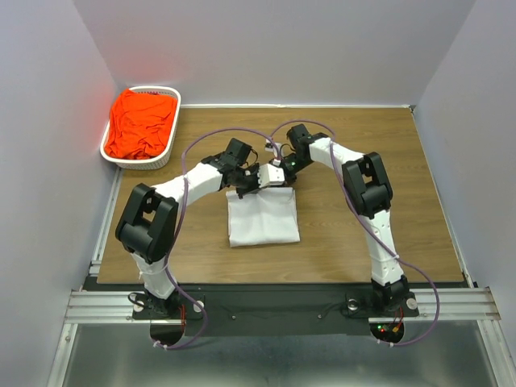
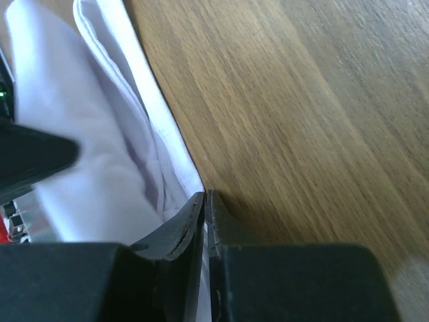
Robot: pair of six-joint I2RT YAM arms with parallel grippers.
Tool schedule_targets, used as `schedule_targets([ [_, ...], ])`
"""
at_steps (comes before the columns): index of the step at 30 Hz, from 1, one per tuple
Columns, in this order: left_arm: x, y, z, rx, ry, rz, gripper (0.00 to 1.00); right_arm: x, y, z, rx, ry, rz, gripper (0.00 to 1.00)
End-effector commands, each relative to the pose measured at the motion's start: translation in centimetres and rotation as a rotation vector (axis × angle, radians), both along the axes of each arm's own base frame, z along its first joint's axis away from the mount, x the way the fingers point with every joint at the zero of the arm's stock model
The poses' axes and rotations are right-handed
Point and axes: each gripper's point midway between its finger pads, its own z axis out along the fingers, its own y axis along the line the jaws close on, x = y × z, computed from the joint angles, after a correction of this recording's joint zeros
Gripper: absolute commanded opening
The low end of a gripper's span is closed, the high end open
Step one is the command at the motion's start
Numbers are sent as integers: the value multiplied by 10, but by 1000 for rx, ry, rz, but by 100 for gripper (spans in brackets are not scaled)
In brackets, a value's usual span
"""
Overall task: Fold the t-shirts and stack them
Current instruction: Fold the tshirt
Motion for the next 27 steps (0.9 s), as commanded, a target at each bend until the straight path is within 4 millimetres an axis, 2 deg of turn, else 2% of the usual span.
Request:
schedule_targets([
  [1,24,-9,2,-21,-56,7,12,34,-21,-9,-170,-165,-51,18],
  [3,26,-9,-3,-16,-53,12,20,53,-30,1,-232,-245,-110,22],
  [4,31,-9,-5,-19,-58,22,26,70,-39,14,-281,-328,-159,23],
  [6,37,-9,-1,-23,-71,31,31,89,-53,27,-357,-423,-219,32],
  [8,49,-7,12,-38,-102,50,38,102,-63,48,-381,-488,-264,37],
  [10,58,-7,37,-73,-133,71,43,117,-77,64,-409,-539,-316,38],
  [11,61,-4,47,-95,-134,81,46,121,-81,77,-401,-559,-335,38],
  [12,61,-4,57,-114,-139,84,47,124,-86,84,-397,-570,-350,38],
  [13,59,-3,77,-149,-144,93,53,129,-95,92,-384,-569,-378,37],
  [14,59,-1,85,-169,-144,107,54,129,-99,98,-365,-566,-387,37],
  [15,59,5,92,-187,-140,126,55,127,-102,112,-333,-571,-394,37],
  [18,46,19,94,-222,-56,175,57,101,-98,118,-229,-490,-357,37],
  [19,38,25,84,-220,3,200,57,82,-88,123,-160,-442,-318,38],
  [21,30,31,75,-245,71,227,57,60,-79,124,-100,-358,-290,44],
  [22,27,39,65,-246,110,253,62,47,-70,127,-38,-297,-272,46],
  [24,23,43,57,-266,170,295,63,28,-63,117,4,-210,-247,49],
  [27,21,52,44,-282,249,347,69,18,-62,100,8,-155,-230,49],
])
